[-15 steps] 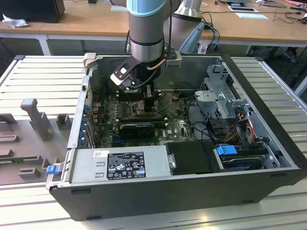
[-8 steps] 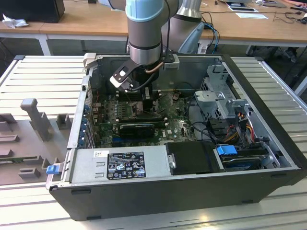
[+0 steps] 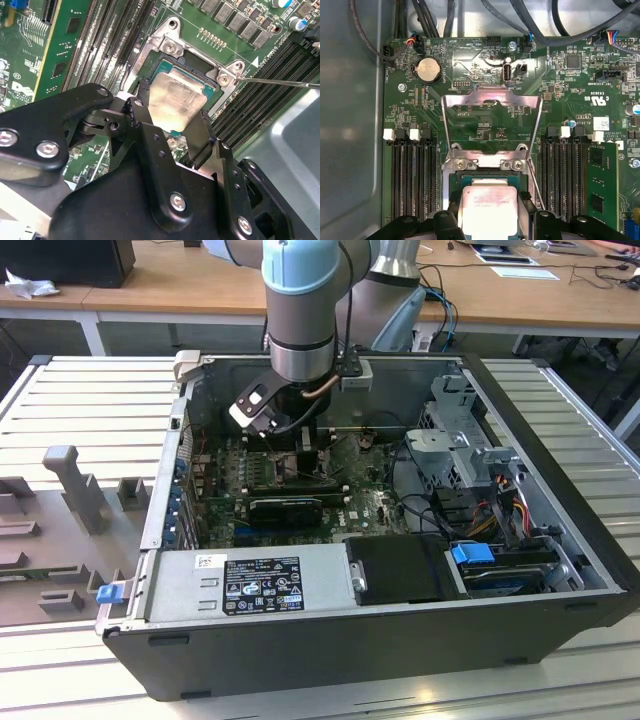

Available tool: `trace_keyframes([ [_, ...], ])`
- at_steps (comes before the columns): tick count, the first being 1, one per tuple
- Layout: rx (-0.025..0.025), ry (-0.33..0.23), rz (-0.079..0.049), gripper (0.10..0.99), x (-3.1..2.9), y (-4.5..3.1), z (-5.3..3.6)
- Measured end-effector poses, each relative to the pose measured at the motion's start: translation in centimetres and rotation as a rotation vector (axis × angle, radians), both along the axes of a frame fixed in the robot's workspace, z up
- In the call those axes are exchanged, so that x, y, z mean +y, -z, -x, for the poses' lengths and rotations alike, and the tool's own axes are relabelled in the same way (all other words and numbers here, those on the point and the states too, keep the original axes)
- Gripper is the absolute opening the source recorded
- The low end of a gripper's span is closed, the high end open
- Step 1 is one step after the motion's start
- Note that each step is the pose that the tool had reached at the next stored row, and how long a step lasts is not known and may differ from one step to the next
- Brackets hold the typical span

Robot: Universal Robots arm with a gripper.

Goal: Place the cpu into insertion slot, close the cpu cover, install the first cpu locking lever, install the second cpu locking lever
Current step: 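Place the cpu into insertion slot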

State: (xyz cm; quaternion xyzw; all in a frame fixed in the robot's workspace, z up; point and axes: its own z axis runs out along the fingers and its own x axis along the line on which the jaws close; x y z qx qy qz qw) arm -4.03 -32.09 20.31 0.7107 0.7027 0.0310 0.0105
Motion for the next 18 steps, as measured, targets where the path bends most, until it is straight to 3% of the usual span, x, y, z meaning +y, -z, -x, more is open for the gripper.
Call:
trace_keyframes([
  [6, -0.0001, 0.000, 0.000, 0.541, 0.00, 0.01, 0.00],
  [7, -0.0001, 0.000, 0.000, 0.604, 0.00, 0.01, 0.00],
  [12, 0.0000, 0.002, -0.001, 0.604, 0.01, -0.01, 0.12],
  [18, 0.0002, 0.004, -0.002, 0.604, 0.01, -0.79, 0.12],
])
